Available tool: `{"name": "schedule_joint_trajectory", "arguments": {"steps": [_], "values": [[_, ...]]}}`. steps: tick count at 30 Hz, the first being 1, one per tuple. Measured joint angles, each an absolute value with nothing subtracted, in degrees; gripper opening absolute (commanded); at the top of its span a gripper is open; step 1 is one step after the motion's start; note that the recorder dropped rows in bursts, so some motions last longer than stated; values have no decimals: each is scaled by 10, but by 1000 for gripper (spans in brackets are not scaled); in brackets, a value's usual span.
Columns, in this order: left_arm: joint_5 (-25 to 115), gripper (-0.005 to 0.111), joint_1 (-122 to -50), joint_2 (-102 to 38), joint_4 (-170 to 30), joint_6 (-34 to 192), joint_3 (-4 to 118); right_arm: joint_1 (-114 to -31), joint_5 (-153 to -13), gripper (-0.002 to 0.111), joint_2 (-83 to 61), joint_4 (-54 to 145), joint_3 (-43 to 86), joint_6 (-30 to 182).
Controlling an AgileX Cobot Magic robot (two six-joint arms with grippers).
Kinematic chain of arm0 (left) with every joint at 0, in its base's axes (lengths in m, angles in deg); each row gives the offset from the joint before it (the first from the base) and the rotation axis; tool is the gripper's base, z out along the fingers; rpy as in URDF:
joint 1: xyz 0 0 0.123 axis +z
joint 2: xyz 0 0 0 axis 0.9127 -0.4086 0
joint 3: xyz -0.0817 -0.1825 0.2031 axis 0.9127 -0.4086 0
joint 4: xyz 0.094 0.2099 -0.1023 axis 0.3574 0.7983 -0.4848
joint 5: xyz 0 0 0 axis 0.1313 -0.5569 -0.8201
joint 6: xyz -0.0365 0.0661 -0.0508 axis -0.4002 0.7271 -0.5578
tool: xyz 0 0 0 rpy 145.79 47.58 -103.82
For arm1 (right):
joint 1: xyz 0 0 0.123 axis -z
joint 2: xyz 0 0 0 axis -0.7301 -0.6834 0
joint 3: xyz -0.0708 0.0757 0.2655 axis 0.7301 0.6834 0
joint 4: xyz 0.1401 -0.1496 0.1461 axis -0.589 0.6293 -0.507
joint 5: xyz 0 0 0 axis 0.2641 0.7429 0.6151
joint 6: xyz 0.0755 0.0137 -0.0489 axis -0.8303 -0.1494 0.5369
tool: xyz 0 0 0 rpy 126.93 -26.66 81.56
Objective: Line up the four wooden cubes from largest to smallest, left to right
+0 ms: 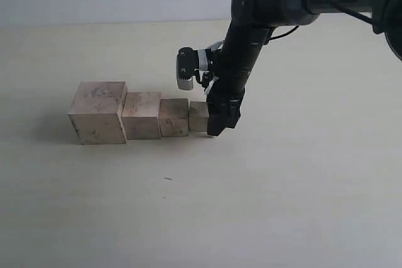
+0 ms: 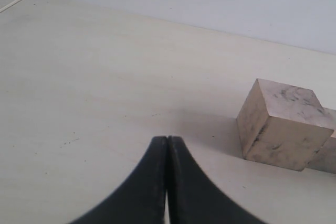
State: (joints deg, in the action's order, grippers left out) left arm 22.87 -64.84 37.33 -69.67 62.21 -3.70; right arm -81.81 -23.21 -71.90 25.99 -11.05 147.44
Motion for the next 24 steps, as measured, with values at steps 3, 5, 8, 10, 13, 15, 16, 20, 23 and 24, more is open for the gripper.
{"name": "schedule_joint_trajectory", "arguments": {"steps": [3,5,8,10,13,15,16,20,23,24], "values": [[229,0,-648,373,-697,622,-37,-818,-231,64,-719,260,-110,1466],[229,0,-648,373,-697,622,-37,-818,-230,64,-719,260,-110,1462],[229,0,-648,373,-697,622,-37,-818,-229,64,-719,260,-110,1460],[229,0,-648,373,-697,622,-37,-818,-228,64,-719,260,-110,1459],[229,0,-648,373,-697,622,-37,-818,-228,64,-714,260,-110,1457],[229,0,-648,373,-697,622,-37,-818,-228,64,-708,257,-110,1456],[229,0,-648,373,-697,622,-37,-818,-229,64,-703,254,-110,1456],[229,0,-648,373,-697,622,-37,-818,-230,64,-692,239,-110,1455],[229,0,-648,373,-697,622,-37,-818,-230,62,-691,237,-110,1455],[229,0,-648,373,-697,622,-37,-818,-230,61,-691,237,-110,1455]]}}
